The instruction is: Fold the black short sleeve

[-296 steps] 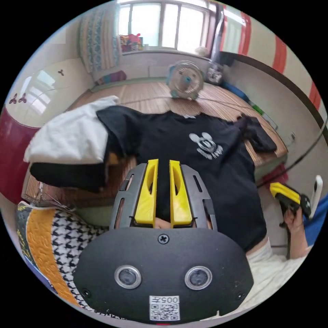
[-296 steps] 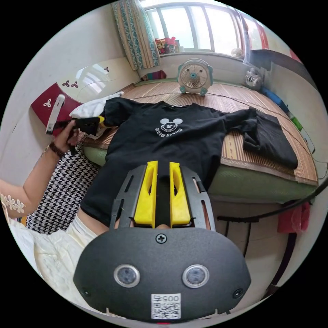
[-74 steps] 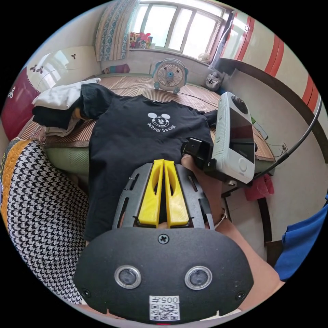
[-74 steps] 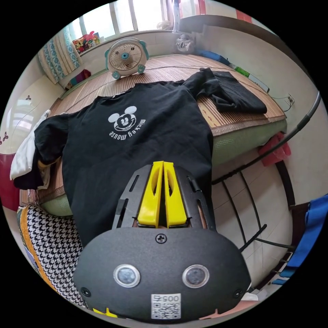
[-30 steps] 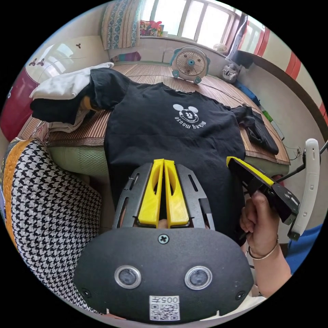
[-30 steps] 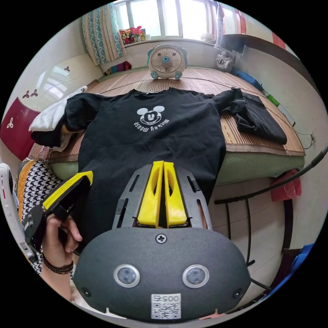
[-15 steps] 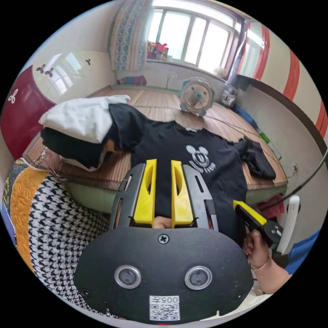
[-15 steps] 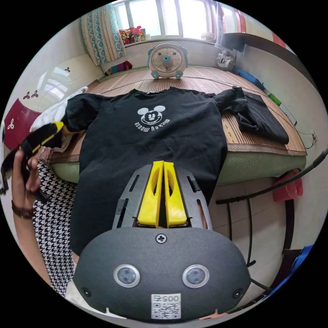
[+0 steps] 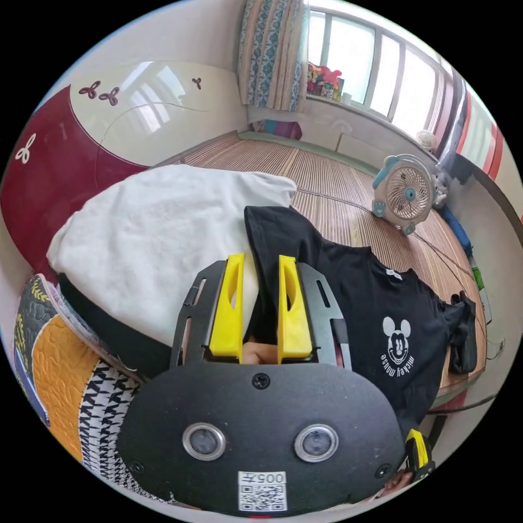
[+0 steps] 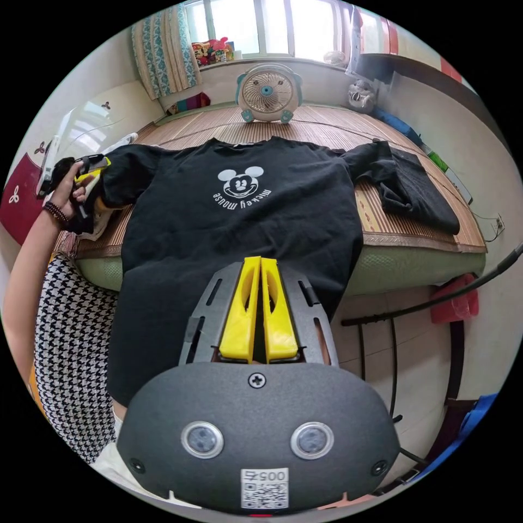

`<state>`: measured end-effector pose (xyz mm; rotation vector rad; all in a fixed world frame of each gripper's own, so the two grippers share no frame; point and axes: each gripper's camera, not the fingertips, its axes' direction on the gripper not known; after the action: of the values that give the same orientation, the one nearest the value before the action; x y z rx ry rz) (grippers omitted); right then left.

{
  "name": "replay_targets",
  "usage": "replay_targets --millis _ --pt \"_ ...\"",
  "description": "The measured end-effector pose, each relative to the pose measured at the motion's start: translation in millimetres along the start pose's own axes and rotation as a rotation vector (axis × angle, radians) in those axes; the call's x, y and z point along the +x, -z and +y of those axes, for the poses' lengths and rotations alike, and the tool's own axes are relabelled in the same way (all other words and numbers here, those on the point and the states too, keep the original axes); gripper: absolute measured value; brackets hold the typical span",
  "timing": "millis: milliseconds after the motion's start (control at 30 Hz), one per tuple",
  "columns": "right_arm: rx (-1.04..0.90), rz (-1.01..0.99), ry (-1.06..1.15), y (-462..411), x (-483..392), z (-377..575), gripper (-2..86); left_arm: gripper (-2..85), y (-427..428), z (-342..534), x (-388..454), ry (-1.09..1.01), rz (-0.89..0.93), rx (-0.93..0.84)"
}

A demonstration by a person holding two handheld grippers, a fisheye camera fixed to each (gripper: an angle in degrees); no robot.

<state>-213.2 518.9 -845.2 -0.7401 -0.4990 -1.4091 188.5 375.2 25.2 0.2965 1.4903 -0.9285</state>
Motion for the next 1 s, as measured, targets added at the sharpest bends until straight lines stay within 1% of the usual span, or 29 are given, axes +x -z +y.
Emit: replay_targets --millis 233,467,567,667,767,833,867,933,1000 --pt "-0.005 -0.016 -0.003 -12 9 3 -0.9 1.5 -7 1 3 0.01 -0.001 0.085" --pt "-0.003 -0.016 0.0 -22 14 10 -0.9 0.7 -6 0 28 -0.061 0.039 0.108" --pt "-0.001 -0.024 -0.003 -26 18 14 -0.9 1.0 -12 -1 57 -0.107 0.082 0.104" --pt "-0.002 -0.026 -0.004 -31 21 17 -0.9 1.8 -28 1 103 -0.184 0.111 0.076" --pt "-0.002 -0.024 -0.005 -37 23 20 -0.9 5.2 -59 24 159 -0.266 0.142 0.001" --pt "-0.003 -0.021 -0.005 -40 23 23 -0.9 6.1 -87 58 197 -0.269 0.149 -0.08" --pt "-0.003 -0.021 -0.007 -41 24 25 -0.9 6.0 -92 69 204 -0.26 0.164 -0.089" --pt "-0.006 -0.03 -0.011 -44 26 27 -0.9 5.8 -111 110 228 -0.247 0.272 -0.122" --pt "-0.016 -0.056 -0.015 -46 32 29 -0.9 5.7 -120 135 244 -0.266 0.309 -0.126"
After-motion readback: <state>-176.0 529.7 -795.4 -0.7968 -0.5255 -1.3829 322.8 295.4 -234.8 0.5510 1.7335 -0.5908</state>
